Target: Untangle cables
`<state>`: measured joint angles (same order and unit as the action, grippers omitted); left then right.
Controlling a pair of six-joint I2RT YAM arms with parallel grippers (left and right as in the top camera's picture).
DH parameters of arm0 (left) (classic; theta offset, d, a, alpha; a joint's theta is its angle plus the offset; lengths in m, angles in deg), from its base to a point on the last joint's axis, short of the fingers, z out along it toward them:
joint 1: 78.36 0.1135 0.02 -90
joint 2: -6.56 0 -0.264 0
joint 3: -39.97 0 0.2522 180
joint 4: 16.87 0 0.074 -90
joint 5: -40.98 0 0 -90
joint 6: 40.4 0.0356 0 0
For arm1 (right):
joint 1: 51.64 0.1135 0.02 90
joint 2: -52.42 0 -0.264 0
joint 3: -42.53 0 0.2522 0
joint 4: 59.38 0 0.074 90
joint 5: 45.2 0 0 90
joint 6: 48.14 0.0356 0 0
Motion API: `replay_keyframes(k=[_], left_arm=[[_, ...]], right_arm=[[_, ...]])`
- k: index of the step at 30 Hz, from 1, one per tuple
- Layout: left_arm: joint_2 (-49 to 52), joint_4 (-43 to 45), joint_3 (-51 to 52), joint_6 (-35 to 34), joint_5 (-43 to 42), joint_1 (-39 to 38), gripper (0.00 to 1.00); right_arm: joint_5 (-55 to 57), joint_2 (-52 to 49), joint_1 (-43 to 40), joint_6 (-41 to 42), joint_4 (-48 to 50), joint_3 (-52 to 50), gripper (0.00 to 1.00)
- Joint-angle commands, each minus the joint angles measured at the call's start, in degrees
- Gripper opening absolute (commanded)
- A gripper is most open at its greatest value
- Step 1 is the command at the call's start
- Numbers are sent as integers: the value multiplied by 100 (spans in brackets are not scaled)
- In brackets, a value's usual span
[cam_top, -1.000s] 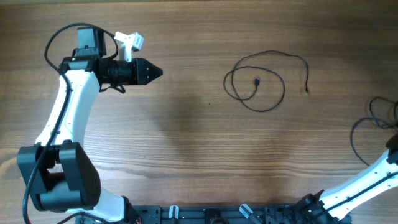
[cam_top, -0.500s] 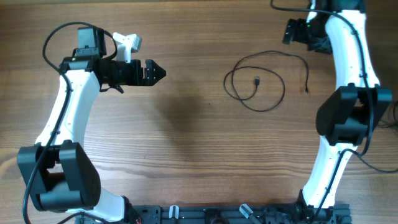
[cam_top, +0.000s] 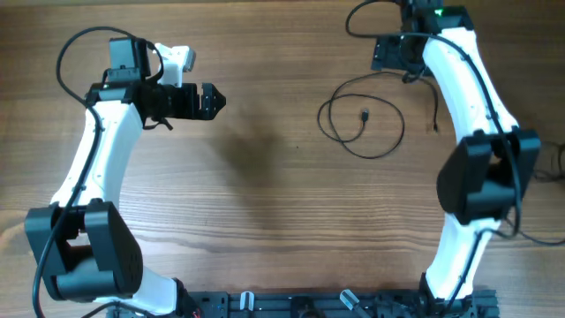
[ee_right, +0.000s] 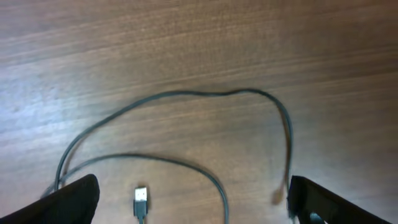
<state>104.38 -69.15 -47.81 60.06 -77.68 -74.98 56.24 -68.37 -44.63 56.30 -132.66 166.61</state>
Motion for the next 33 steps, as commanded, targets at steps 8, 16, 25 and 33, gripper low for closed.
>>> replay_keyframes(k=[8,16,25,33], left_arm=[[-107,407,437,129,68,33,100],[-107,358,437,81,-518,31,100],[-107,275,437,68,-518,31,100],[-107,267,437,68,-518,31,100]], right_arm=[[-83,2796,343,-238,3036,-4572,100],[793,2728,343,1161,3462,-5635,100],[695,2262,350,2269,3263,-5663,100],[741,2262,350,2771,3141,-5864,92]])
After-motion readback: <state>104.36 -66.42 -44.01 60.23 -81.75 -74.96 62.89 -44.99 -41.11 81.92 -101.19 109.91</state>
